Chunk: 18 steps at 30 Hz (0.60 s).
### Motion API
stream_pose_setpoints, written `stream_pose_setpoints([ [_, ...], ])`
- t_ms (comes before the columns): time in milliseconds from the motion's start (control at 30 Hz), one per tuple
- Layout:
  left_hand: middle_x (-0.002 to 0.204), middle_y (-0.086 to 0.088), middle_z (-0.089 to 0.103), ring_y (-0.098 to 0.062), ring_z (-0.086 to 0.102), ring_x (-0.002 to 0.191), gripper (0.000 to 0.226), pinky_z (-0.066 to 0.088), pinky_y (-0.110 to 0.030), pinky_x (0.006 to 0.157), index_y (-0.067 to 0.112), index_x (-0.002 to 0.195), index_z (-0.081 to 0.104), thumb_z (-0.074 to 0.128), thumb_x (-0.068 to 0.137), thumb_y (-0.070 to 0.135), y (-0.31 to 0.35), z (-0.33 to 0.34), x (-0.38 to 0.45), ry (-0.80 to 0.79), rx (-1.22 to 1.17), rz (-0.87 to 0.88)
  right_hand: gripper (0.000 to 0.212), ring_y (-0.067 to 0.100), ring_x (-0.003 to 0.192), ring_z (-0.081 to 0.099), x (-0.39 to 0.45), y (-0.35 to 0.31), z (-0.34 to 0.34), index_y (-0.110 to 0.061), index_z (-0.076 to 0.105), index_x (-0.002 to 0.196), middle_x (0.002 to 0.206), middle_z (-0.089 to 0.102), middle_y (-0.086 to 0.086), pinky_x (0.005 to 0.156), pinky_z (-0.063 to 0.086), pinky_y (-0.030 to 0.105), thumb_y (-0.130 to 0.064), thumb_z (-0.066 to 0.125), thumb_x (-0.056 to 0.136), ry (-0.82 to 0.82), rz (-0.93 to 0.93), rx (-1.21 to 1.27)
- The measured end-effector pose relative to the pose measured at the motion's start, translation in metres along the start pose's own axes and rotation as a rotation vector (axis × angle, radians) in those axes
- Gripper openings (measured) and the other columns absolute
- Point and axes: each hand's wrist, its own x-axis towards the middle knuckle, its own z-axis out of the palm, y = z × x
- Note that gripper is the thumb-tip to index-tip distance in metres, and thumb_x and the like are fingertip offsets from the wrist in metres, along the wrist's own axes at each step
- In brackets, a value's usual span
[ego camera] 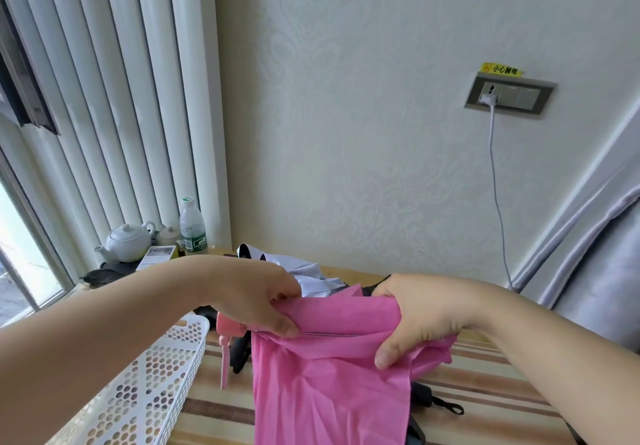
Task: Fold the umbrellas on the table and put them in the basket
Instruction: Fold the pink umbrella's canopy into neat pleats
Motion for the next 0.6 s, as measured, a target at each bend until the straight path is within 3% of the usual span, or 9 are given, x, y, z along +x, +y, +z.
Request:
stream_pose_setpoints([
  [100, 0.077, 0.006, 0.050, -0.012, 0.046, 0.069, 0.030, 0.036, -0.026, 0.062, 0.019, 0.087, 0.051, 0.057, 0.088, 0.048, 0.001, 0.000, -0.004, 0.044, -0.019, 0.019, 0.044, -0.002, 0.049, 0.055, -0.001, -0.001, -0.001, -0.021, 0.061, 0.087, 0.059, 0.060, -0.016, 0.047, 0.039, 0.013, -0.059, 0.073, 0.070, -0.021, 0.022, -0.013],
  [167, 0.077, 0.006, 0.049, -0.012, 0.045, 0.069, 0.031, 0.035, -0.026, 0.061, 0.019, 0.087, 0.051, 0.057, 0.087, 0.049, 0.003, 0.000, -0.005, 0.076, -0.007, 0.026, 0.046, -0.001, 0.068, 0.056, -0.001, -0.001, -0.003, -0.030, 0.058, 0.083, 0.083, 0.059, -0.017, 0.063, 0.044, 0.018, -0.073, 0.060, 0.068, -0.021, 0.005, -0.123],
  [267, 0.073, 0.009, 0.046, -0.010, 0.042, 0.066, 0.030, 0.032, -0.025, 0.058, 0.020, 0.085, 0.047, 0.058, 0.087, 0.049, 0.007, 0.000, -0.006, 0.119, 0.043, 0.028, 0.052, 0.006, 0.095, 0.054, 0.001, -0.001, -0.008, -0.026, 0.063, 0.107, 0.111, 0.048, -0.013, 0.087, 0.048, 0.028, -0.064, 0.069, 0.072, 0.041, -0.036, -0.262],
  [367, 0.070, 0.010, 0.043, -0.006, 0.038, 0.061, 0.030, 0.031, -0.025, 0.056, 0.021, 0.086, 0.042, 0.057, 0.088, 0.048, 0.013, -0.001, -0.008, 0.178, 0.143, 0.026, 0.066, 0.003, 0.109, 0.045, 0.002, -0.005, -0.008, -0.034, 0.049, 0.121, 0.117, 0.040, -0.016, 0.097, 0.043, 0.026, -0.057, 0.079, 0.066, 0.143, -0.127, -0.292],
  [500, 0.073, 0.009, 0.043, -0.015, 0.041, 0.067, 0.030, 0.032, -0.030, 0.058, 0.019, 0.099, 0.044, 0.053, 0.090, 0.047, 0.024, -0.001, -0.014, 0.232, 0.296, 0.025, 0.065, -0.004, 0.111, 0.030, 0.000, -0.011, 0.001, -0.039, 0.043, 0.120, 0.117, 0.032, -0.020, 0.089, 0.031, 0.013, -0.061, 0.076, 0.067, 0.299, -0.252, -0.315],
  [533, 0.079, 0.005, 0.048, -0.018, 0.041, 0.071, 0.032, 0.033, -0.031, 0.062, 0.018, 0.102, 0.044, 0.052, 0.091, 0.047, 0.026, -0.001, -0.015, 0.248, 0.321, 0.030, 0.059, -0.003, 0.108, 0.035, 0.000, -0.014, 0.002, -0.036, 0.048, 0.119, 0.117, 0.037, -0.020, 0.087, 0.034, 0.013, -0.059, 0.074, 0.070, 0.278, -0.254, -0.320],
  [600, 0.093, -0.001, 0.057, -0.020, 0.041, 0.075, 0.033, 0.033, -0.032, 0.065, 0.019, 0.106, 0.042, 0.049, 0.092, 0.047, 0.029, 0.001, -0.017, 0.294, 0.354, 0.046, 0.044, 0.006, 0.097, 0.053, 0.002, -0.015, 0.006, -0.026, 0.059, 0.107, 0.108, 0.055, -0.013, 0.083, 0.047, 0.025, -0.054, 0.072, 0.076, 0.186, -0.213, -0.313],
])
